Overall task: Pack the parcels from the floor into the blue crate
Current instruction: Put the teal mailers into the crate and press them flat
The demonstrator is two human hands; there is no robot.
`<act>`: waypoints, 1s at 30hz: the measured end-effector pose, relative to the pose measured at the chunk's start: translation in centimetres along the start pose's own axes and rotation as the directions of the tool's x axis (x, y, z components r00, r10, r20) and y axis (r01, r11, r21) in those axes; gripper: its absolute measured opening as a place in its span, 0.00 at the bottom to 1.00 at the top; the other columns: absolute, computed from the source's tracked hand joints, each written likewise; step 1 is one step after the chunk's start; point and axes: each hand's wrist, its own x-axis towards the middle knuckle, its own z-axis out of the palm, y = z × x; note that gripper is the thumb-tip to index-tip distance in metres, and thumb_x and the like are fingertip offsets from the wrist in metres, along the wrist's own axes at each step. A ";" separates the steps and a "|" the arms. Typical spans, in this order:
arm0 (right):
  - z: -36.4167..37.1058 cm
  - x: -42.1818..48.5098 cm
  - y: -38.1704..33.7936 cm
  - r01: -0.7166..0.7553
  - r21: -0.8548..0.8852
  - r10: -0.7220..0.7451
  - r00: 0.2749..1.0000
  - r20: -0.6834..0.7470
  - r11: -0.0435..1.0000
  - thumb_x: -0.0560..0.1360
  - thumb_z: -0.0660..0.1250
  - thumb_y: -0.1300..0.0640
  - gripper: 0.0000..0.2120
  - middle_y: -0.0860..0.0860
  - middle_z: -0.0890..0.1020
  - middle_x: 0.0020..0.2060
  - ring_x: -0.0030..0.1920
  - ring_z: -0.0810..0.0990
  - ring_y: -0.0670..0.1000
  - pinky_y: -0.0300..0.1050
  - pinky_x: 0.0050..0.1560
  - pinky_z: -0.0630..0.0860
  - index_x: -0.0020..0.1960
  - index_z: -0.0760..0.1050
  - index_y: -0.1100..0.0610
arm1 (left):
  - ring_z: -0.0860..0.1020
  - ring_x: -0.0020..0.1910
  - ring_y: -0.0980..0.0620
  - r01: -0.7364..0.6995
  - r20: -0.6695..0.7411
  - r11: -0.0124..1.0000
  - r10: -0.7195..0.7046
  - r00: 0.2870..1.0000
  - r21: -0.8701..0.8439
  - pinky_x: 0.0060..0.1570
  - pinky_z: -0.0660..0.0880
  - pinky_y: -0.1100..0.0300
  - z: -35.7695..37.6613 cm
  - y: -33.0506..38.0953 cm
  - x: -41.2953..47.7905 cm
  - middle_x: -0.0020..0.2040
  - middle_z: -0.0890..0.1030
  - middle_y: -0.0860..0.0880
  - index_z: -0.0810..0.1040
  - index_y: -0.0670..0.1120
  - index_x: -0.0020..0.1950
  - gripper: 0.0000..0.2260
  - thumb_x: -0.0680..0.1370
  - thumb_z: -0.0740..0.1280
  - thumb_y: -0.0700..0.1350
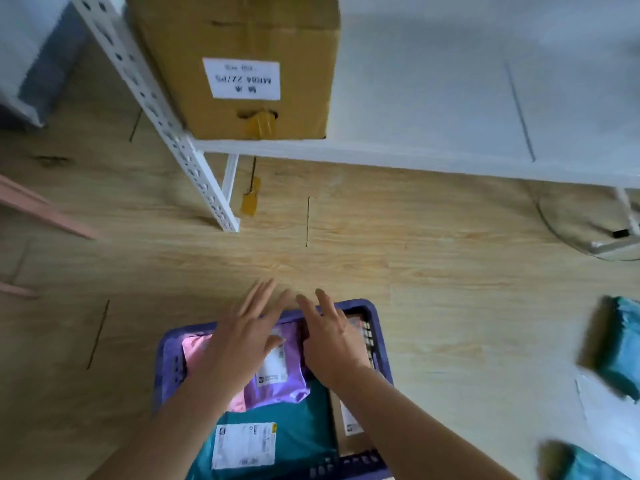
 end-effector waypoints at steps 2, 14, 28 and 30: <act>-4.2 -3.0 0.2 -0.013 0.029 0.015 0.998 -0.055 1.000 0.76 0.59 0.64 0.34 0.49 0.50 0.76 0.69 0.65 0.57 0.51 0.54 0.75 0.76 0.50 0.47 | 0.77 0.62 0.40 -0.030 -0.028 0.999 0.031 0.999 0.023 0.48 0.78 0.45 -4.8 2.3 0.9 0.65 0.76 0.41 0.67 0.48 0.66 0.44 0.54 0.83 0.50; -19.3 -26.0 1.1 -0.251 0.177 0.302 0.866 -0.399 0.952 0.76 0.59 0.62 0.34 0.49 0.60 0.73 0.63 0.73 0.55 0.47 0.51 0.75 0.76 0.48 0.45 | 0.39 0.77 0.51 -0.337 0.075 0.942 0.337 0.939 -0.015 0.76 0.45 0.48 -27.0 16.8 -0.6 0.76 0.38 0.55 0.45 0.54 0.78 0.30 0.80 0.58 0.52; -20.3 -49.9 4.0 -0.457 0.371 0.585 0.555 -0.591 0.808 0.76 0.62 0.58 0.33 0.46 0.64 0.70 0.59 0.75 0.52 0.46 0.48 0.77 0.75 0.51 0.43 | 0.47 0.77 0.53 -0.690 0.094 0.717 0.697 0.711 -0.096 0.74 0.50 0.56 -38.4 34.2 -8.0 0.78 0.46 0.54 0.51 0.55 0.78 0.29 0.80 0.60 0.54; -19.7 -52.2 5.6 -0.486 0.412 0.632 0.500 -0.592 0.771 0.76 0.62 0.58 0.33 0.45 0.65 0.70 0.58 0.75 0.51 0.44 0.44 0.75 0.75 0.51 0.42 | 0.48 0.77 0.54 -0.720 0.103 0.688 0.726 0.680 -0.096 0.74 0.50 0.57 -38.5 37.0 -8.3 0.78 0.47 0.55 0.51 0.54 0.77 0.29 0.79 0.60 0.54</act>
